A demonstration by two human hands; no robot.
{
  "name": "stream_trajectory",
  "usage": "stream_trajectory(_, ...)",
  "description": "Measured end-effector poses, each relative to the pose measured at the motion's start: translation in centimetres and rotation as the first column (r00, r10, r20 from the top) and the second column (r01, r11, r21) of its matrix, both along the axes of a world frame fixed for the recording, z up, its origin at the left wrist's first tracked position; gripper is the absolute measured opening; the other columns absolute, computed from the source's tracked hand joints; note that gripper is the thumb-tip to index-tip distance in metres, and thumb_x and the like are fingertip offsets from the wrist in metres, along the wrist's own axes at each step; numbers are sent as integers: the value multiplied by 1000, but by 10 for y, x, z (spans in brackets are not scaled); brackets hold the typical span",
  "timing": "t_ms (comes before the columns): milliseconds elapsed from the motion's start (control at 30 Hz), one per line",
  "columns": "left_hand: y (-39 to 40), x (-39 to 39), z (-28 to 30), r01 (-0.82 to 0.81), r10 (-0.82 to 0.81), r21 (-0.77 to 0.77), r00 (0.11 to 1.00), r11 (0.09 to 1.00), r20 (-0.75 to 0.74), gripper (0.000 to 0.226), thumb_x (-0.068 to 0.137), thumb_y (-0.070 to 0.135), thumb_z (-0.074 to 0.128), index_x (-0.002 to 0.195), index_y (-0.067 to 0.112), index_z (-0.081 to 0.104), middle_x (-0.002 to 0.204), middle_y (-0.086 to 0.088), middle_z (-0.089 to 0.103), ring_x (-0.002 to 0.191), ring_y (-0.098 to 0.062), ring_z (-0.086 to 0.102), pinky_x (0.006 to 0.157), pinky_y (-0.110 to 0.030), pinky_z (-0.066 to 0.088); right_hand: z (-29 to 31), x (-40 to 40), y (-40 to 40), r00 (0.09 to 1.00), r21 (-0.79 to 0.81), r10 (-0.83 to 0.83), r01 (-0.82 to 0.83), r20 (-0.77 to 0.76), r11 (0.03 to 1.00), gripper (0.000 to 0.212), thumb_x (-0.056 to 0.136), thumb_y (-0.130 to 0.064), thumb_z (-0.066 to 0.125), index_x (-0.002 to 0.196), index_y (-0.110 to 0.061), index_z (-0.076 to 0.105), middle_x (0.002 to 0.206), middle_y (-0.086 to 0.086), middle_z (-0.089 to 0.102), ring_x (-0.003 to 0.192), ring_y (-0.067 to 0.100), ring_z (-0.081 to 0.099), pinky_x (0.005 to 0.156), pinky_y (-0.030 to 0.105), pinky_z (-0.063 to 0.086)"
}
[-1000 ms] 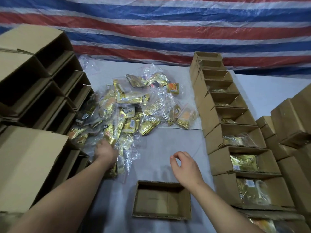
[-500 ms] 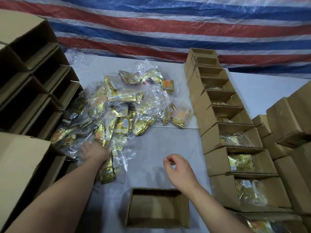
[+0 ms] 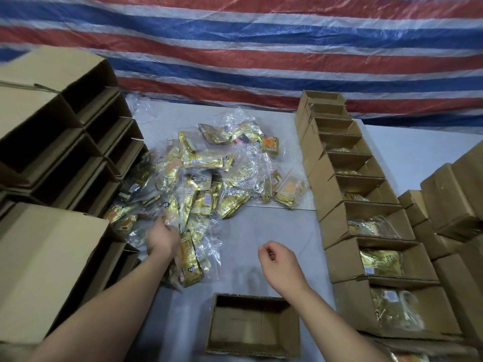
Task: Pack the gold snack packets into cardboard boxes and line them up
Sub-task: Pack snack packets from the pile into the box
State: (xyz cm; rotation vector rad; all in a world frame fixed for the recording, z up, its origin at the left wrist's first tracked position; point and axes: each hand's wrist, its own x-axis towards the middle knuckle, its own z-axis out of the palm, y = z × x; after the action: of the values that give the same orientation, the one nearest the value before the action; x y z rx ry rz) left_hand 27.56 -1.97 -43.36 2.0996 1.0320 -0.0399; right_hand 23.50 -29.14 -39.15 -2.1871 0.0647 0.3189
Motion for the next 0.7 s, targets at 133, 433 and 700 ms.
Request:
stream_trajectory(133,-26,-8,56,0,1,-3,956,1000,294,31,97,6,41,118,19,59,91,0,60,66,-5,53,56,-12,37,18,5,13,999,111,-26,28,-19,993,32,95,-26,56,64,-24,50,59,-15,50,61,6,45,55,11,37)
stream_trajectory(433,-95,-17,153,233,9,-308,784,922,621,51,94,10,45,143,18,34,92,6,58,64,11,56,61,-10,47,87,19,34,966,429,232,-164,-111,888,116,70,-48,85,155,-39,6,143,-15,44,129,6,48,112,34,39)
stream_trajectory(700,-148,-25,181,379,-36,-525,834,762,550,35,86,15,45,111,33,60,107,-10,70,91,-26,68,72,-37,54,108,14,-5,988,307,142,-119,-53,944,73,68,-45,88,119,-54,37,113,-23,64,94,-13,59,75,11,45)
